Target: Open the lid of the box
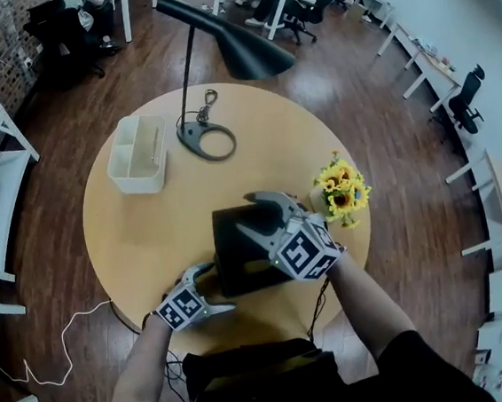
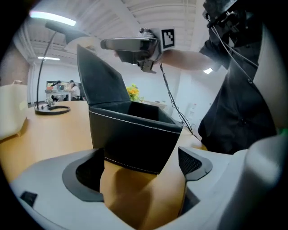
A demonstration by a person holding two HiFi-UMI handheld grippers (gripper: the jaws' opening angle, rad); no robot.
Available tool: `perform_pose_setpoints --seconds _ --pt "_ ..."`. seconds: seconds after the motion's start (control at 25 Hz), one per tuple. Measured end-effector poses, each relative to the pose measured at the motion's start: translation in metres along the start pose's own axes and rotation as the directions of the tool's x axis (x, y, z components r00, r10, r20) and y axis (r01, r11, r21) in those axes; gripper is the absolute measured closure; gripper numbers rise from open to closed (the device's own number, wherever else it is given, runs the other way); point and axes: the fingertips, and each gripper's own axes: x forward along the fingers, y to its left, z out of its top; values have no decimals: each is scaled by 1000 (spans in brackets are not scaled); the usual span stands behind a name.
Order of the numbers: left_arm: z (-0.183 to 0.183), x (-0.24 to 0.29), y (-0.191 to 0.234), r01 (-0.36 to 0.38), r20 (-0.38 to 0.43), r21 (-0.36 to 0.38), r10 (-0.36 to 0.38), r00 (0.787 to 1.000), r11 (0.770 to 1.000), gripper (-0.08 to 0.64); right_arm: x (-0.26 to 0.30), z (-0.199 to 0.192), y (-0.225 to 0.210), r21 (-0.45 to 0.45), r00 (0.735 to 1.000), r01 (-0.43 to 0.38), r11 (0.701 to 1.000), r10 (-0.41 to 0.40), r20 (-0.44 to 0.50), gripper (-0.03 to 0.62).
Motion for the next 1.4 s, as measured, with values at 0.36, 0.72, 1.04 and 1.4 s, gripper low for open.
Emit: perform_pose_setpoints --seconds 0.36,0.72,1.04,1.4 --pt "31 -59 5 -215 120 -160 235 965 963 76 -67 -4 -14 44 991 38 998 -44 130 391" --pt "128 -164 3 -414 383 -191 456 803 890 226 -221 -50 -60 565 844 130 815 -390 368 485" --pt "163 -171 -19 -461 446 -174 487 751 870 236 -294 -151 -51 853 719 193 486 -661 214 589" --pt "160 -169 -14 -512 457 -289 587 669 809 383 -289 -169 -19 860 748 231 455 -649 142 591"
